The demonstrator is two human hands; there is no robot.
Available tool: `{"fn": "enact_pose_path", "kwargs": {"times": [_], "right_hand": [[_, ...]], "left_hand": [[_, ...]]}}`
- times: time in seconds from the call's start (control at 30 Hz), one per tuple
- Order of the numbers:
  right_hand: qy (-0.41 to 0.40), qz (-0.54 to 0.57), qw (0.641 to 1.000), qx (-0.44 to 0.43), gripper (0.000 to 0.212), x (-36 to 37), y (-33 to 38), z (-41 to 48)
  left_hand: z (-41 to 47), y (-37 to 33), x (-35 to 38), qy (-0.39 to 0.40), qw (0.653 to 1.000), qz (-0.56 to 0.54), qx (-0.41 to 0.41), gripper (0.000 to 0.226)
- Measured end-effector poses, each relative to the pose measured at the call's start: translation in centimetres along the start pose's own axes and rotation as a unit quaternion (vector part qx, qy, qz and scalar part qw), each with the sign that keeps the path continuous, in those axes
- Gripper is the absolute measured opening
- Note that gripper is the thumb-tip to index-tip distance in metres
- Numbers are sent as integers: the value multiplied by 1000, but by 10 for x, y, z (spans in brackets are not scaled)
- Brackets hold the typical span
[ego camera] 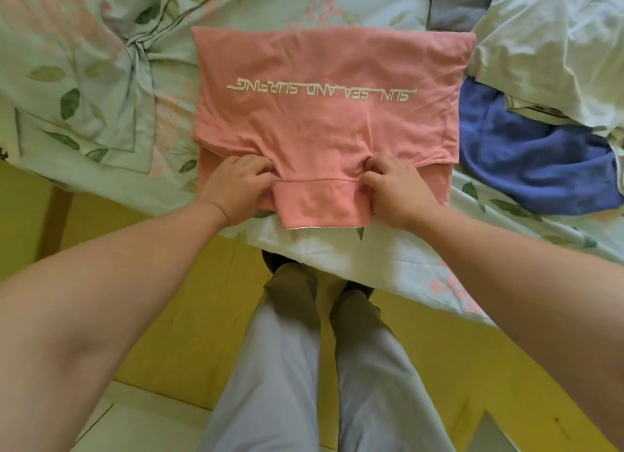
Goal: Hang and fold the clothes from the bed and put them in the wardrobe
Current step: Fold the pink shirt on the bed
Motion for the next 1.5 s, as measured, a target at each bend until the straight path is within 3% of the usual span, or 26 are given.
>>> {"fn": "enact_pose_path", "kwargs": {"times": [0.1,0.17,0.27,0.37,0.47,0.6,0.7,0.83,0.97,1.1,1.23,1.37,1.5], "right_hand": [[-48,29,998,16,23,-6,-2,8],[-76,42,995,58,20,-15,-9,18],[-130,69,972,182,22,-37,-33,38],[-155,60,944,284,31,-64,-62,53],[-137,21,940,312,38,-86,-84,66],[-114,-59,959,254,45,-114,-96,95],[-89,-87,971,203,54,-127,-94,123],[3,-96,966,238,64,-138,-97,157],[57,-138,962,230,27,-138,-93,170],[68,-173,957,224,14,-144,-95,174],[8,-184,948,260,7,-157,-102,180],[-38,-208,950,229,9,-163,-92,170],[-123,-187,961,165,15,-162,-76,121]], "left_hand": [[16,-1,-8,-76,990,-63,-96,12],[28,7,-18,-112,966,-102,-207,19],[49,29,-35,-113,916,-121,-365,29],[68,52,-53,-101,895,-94,-424,32],[88,70,-67,-80,911,-71,-398,35],[121,87,-88,-62,929,-65,-360,48],[143,93,-101,-13,942,-80,-327,67],[174,117,-108,78,947,-35,-311,73],[190,132,-111,187,946,25,-264,53],[200,146,-115,229,945,85,-218,20],[203,160,-124,183,951,115,-222,16],[193,144,-127,125,957,104,-239,17],[142,107,-131,-9,954,7,-301,20]]}}
Point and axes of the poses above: each hand's wrist, its own z-axis towards the middle knuckle, its own x-axis out of the palm, y = z × x, the point moved 1 cm from there along z, towards the middle knuckle
